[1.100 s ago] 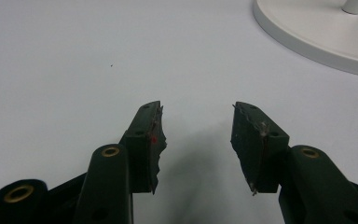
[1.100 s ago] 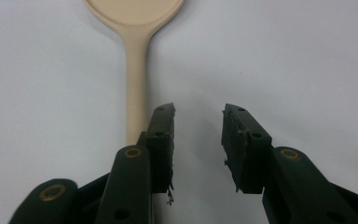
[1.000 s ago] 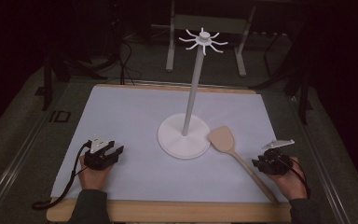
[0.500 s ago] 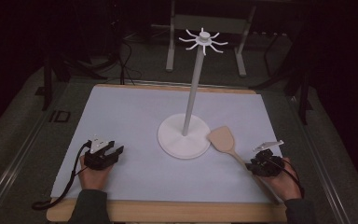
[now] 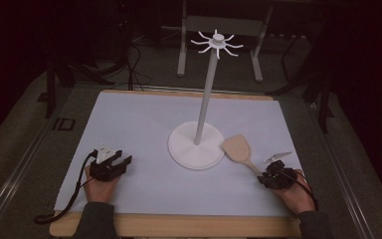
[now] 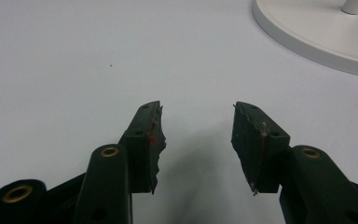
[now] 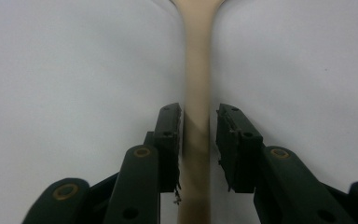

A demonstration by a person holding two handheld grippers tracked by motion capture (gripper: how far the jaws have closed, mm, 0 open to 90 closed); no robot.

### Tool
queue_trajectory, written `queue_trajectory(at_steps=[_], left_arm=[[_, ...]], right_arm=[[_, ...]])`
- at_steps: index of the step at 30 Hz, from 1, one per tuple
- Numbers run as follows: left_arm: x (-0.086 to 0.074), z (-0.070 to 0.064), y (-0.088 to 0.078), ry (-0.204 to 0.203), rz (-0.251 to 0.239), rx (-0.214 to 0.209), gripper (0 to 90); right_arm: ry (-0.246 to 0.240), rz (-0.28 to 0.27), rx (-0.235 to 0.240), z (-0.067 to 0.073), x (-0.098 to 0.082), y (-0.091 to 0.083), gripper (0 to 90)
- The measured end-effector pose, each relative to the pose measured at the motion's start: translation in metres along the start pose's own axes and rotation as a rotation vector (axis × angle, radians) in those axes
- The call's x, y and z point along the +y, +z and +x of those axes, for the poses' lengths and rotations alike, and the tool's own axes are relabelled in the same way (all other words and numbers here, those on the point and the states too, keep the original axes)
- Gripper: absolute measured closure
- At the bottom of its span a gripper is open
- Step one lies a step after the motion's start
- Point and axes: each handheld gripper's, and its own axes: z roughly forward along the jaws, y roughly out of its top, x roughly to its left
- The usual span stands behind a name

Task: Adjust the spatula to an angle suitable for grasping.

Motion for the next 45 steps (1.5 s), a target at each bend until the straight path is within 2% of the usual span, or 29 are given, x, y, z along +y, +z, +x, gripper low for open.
queue_trajectory(at_steps=[7,15,21,26,30,37,45], left_arm=[[0.000,0.000,0.000,0.000,0.002,0.000,52.6],[0.000,0.000,0.000,0.000,0.002,0.001,52.7],[0.000,0.000,0.000,0.000,0.003,0.001,52.7],[0.000,0.000,0.000,-0.001,0.002,0.000,52.6],[0.000,0.000,0.000,-0.001,0.003,0.000,52.6],[0.000,0.000,0.000,-0.002,0.004,0.001,52.6],[0.000,0.000,0.000,-0.003,0.005,0.001,52.6]], right_arm=[[-0.001,-0.018,0.029,-0.003,0.001,0.005,77.5],[-0.041,-0.056,0.022,-0.003,-0.003,0.003,78.6],[-0.083,-0.113,0.033,0.001,0.000,-0.006,78.7],[-0.123,-0.135,0.059,0.008,0.004,-0.009,78.7],[-0.152,-0.159,0.099,0.012,0.007,-0.009,78.7],[-0.240,-0.185,0.161,0.023,0.010,-0.012,78.7],[-0.324,-0.177,0.234,0.030,0.014,-0.013,78.7]])
